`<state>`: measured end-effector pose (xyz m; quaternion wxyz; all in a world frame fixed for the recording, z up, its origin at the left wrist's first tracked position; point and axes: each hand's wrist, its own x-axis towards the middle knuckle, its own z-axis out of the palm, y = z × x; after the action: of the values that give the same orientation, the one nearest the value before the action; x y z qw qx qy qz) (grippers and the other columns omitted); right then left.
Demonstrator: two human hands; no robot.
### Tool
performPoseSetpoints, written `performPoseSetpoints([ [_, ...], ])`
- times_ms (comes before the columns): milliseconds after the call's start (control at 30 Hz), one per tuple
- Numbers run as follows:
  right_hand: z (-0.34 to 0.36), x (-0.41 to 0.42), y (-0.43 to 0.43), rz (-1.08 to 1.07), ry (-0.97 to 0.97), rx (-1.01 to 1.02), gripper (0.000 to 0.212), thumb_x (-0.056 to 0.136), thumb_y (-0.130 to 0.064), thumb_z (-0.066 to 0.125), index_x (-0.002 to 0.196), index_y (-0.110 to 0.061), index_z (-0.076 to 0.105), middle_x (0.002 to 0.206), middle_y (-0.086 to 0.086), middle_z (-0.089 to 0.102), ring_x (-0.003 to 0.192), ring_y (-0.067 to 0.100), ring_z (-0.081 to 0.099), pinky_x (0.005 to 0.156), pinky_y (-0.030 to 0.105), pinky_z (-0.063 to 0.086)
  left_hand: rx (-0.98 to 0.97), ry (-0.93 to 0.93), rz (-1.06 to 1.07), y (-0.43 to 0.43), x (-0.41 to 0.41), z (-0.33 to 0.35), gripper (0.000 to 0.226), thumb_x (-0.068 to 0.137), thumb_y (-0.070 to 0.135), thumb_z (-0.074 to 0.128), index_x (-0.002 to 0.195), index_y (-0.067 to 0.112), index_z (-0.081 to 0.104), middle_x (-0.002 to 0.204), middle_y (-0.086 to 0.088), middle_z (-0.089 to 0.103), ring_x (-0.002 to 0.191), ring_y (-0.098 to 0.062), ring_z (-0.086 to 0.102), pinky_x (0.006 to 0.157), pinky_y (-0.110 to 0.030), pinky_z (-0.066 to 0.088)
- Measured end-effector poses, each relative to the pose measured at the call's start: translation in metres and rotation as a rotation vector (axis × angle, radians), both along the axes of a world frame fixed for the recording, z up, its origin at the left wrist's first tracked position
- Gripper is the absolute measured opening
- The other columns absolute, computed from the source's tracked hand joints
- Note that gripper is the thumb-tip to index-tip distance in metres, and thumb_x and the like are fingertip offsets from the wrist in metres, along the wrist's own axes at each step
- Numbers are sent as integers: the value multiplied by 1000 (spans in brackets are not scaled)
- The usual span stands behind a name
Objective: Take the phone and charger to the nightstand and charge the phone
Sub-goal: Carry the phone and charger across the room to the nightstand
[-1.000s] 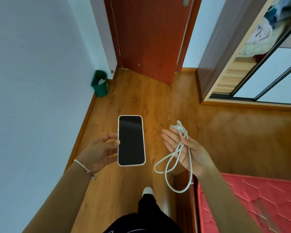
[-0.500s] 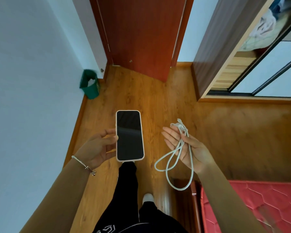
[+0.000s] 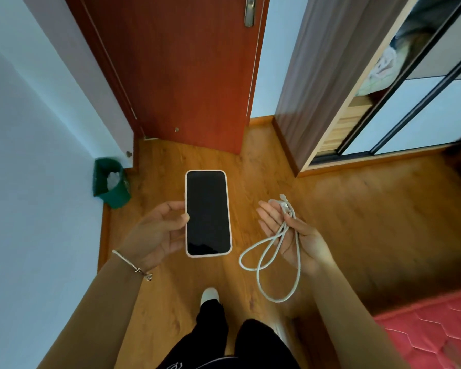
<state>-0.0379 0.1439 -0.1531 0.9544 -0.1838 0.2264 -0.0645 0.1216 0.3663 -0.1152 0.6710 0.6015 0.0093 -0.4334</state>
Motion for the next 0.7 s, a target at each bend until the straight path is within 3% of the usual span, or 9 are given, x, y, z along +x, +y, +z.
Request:
performPoseSetpoints([
  [300,-5,50,-20,-103,71,-14,43,90,-11,39,131,2,44,130,22,59,115,28,61,95,38,51,9,114,-105,-39,81,-16,31,89,0,51,118,10,56,114,-12,67,97,-26,69,64,-35,59],
  [567,-25,96,-66,-173,115,18,40,91,-10,38,127,3,48,130,21,59,116,28,61,97,39,49,30,163,-201,-103,142,-32,25,86,0,51,106,11,60,102,-13,67,79,-21,70,57,-33,58],
  [700,-27,130,-98,-210,101,26,41,90,-11,40,129,3,46,132,21,58,118,28,59,100,40,46,47,149,-225,-143,176,-31,26,88,-1,49,108,11,58,99,-12,67,84,-24,67,58,-32,58],
])
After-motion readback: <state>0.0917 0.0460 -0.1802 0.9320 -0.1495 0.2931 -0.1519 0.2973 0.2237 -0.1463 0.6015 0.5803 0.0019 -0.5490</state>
